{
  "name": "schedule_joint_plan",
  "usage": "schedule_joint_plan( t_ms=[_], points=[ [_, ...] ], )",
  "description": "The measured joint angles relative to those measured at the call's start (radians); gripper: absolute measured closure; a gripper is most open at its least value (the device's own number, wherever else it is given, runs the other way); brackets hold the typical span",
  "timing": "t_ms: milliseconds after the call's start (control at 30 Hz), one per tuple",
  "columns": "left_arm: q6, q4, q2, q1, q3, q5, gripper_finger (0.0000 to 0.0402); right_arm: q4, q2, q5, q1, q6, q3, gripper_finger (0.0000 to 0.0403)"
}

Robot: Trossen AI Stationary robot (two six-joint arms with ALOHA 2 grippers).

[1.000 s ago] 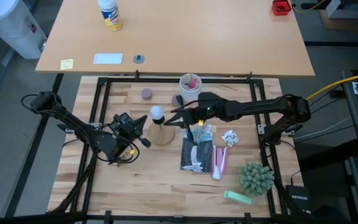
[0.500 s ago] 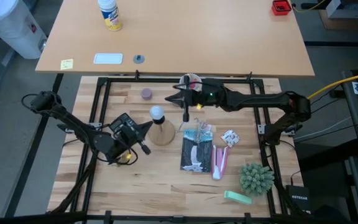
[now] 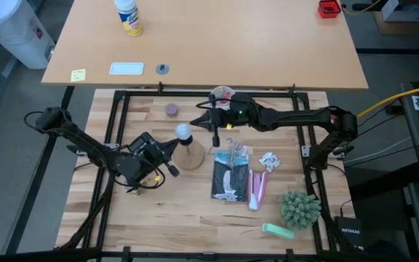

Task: Screw lightbulb
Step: Insert the lightbulb into the lamp

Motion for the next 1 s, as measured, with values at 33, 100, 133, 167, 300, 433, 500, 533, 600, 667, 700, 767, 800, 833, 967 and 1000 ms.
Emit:
schedule_joint_plan(
  t_ms=[33, 100, 133, 167, 300, 433, 500, 533, 600, 667, 700, 767, 800, 833, 967, 1000],
  points=[
    [-0.001, -0.001, 0.000, 0.000, 0.000, 0.000, 0.0400, -0.003, 0.001, -0.009, 0.000, 0.003, 0.000, 0.0386],
    [-0.001, 0.000, 0.000, -0.001, 0.000, -0.002, 0.0400, 0.002, 0.007, -0.023, 0.000, 0.010, 0.000, 0.0386],
    [0.000, 0.002, 0.000, -0.001, 0.000, -0.002, 0.0400, 0.004, 0.009, -0.029, 0.000, 0.016, 0.000, 0.0386],
    [0.001, 0.000, 0.000, -0.001, 0.000, -0.002, 0.0400, 0.002, 0.010, -0.039, 0.000, 0.023, 0.000, 0.0386],
    [0.001, 0.000, 0.000, -0.001, 0.000, -0.005, 0.0400, 0.005, 0.019, -0.082, 0.000, 0.033, 0.000, 0.0386],
    [0.001, -0.001, 0.000, -0.002, 0.000, -0.022, 0.0400, 0.001, 0.019, -0.089, 0.008, 0.033, 0.000, 0.0386],
    [0.001, 0.000, 0.000, -0.002, 0.000, -0.039, 0.0400, 0.002, 0.019, -0.090, 0.018, 0.033, 0.000, 0.0386],
    [0.001, -0.001, 0.000, -0.002, 0.000, -0.053, 0.0400, 0.001, 0.019, -0.090, 0.022, 0.033, 0.000, 0.0386],
    [0.001, -0.001, 0.000, -0.002, 0.000, -0.064, 0.0400, 0.000, 0.019, -0.089, 0.031, 0.033, 0.000, 0.0386],
    [0.001, -0.001, 0.000, -0.003, 0.000, -0.072, 0.0400, -0.004, 0.019, -0.090, 0.040, 0.033, 0.000, 0.0386],
    [0.001, -0.001, 0.000, -0.002, 0.000, -0.080, 0.0400, -0.005, 0.019, -0.090, 0.042, 0.033, 0.000, 0.0386],
    [0.001, -0.001, 0.000, -0.002, 0.000, -0.095, 0.0400, -0.005, 0.019, -0.100, 0.048, 0.033, 0.000, 0.0386],
    [0.001, 0.000, 0.000, -0.002, 0.000, -0.102, 0.0400, -0.005, 0.019, -0.101, 0.052, 0.033, 0.000, 0.0386],
    [0.001, 0.000, 0.000, -0.002, 0.000, -0.107, 0.0400, -0.005, 0.019, -0.109, 0.055, 0.033, 0.000, 0.0386],
    [0.020, 0.002, 0.000, 0.000, 0.000, -0.104, 0.0400, -0.008, 0.020, -0.118, 0.074, 0.033, -0.001, 0.0386],
    [0.020, 0.003, 0.000, 0.000, 0.000, -0.108, 0.0400, -0.007, 0.020, -0.118, 0.082, 0.033, -0.001, 0.0386]
  ],
)
